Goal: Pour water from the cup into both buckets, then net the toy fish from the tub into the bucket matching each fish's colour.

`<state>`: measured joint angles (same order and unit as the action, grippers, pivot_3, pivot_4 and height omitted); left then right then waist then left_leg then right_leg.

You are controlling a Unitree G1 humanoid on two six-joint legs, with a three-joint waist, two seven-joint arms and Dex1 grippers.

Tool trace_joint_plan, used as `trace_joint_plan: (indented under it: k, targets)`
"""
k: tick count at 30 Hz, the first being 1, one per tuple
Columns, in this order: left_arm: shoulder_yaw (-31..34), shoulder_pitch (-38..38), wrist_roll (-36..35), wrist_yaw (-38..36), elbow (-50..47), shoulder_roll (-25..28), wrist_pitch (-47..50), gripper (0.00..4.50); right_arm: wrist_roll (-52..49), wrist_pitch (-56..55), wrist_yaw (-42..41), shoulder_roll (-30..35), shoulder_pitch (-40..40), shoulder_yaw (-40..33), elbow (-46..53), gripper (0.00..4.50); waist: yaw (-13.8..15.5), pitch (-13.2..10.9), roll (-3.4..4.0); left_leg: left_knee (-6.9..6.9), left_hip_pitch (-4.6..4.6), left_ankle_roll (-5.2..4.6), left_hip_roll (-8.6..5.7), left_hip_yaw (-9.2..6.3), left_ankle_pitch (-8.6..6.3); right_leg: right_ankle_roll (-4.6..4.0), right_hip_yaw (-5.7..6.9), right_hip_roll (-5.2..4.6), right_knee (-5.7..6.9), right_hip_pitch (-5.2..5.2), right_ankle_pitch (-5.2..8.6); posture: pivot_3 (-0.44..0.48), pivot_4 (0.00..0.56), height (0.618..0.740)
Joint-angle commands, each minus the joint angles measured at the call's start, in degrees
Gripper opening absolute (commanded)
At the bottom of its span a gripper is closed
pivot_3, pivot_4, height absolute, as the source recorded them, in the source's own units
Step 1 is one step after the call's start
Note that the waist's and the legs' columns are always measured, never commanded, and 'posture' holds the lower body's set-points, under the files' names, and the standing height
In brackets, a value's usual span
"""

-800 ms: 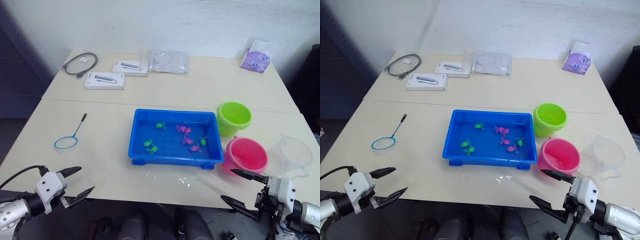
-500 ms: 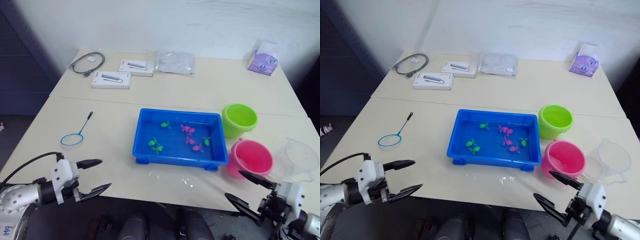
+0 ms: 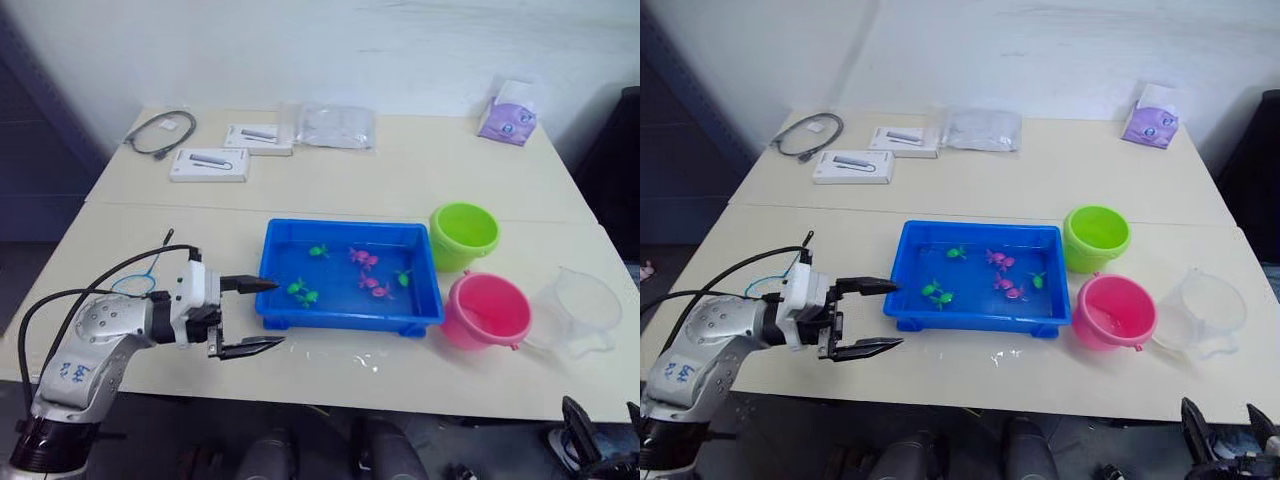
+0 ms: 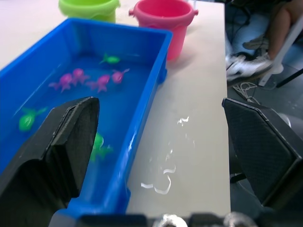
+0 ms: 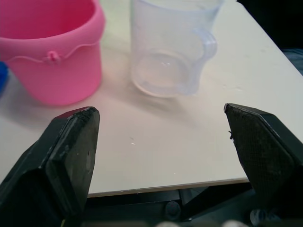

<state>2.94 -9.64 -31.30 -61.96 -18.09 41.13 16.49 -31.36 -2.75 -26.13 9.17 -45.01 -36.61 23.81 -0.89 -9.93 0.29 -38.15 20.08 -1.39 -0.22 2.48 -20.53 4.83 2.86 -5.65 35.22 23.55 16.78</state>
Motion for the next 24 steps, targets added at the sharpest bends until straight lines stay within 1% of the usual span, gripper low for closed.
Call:
trace_joint_plan:
  k: [1,6,11,16,24]
  targets:
    - [-2.1,-3.2,-0.3,0.4,0.7,-2.3,0.4,4.46,1.4,2.7,8.2,0.9,6.2,-1.7,-1.1,4.5,-0.3,0.0,-0.01,-0.01,0.0,0.11,0.0,0.0,0.08,0.0,0.0,0.0,0.02,0.0,0.0,0.0,0.15,0.739]
    - [-4.1,-4.9,1.2,1.7,0.6,-4.7,0.4,4.46,2.0,7.6,13.7,3.7,14.9,-1.6,-5.4,4.5,-0.4,0.0,0.03,-0.02,0.01,0.31,-0.03,0.0,0.23,-0.04,0.03,0.02,0.16,0.05,0.03,0.0,0.15,0.739]
    - [-4.0,-4.3,1.9,2.4,0.1,-4.9,0.3,4.46,3.5,11.9,17.9,6.2,20.8,-1.5,-9.6,4.5,-0.4,0.0,0.03,-0.05,0.01,0.38,-0.03,0.0,0.37,-0.06,0.03,0.07,0.34,0.09,0.04,0.0,0.15,0.739]
    - [-3.4,-2.9,2.5,2.8,-0.6,-4.4,0.1,4.46,3.6,12.3,20.5,6.0,25.2,-1.6,-11.7,4.5,-0.5,0.0,0.02,-0.04,-0.01,0.39,-0.04,0.0,0.43,-0.06,0.02,0.09,0.45,0.1,0.04,0.0,0.15,0.739]
    - [-3.7,-3.5,3.1,3.1,-1.0,-4.4,0.1,4.46,4.0,12.6,25.7,5.2,31.8,-1.9,-16.7,4.5,-0.5,0.0,0.02,-0.05,0.0,0.39,-0.04,0.0,0.45,-0.05,0.01,0.1,0.48,0.1,0.04,0.0,0.15,0.739]
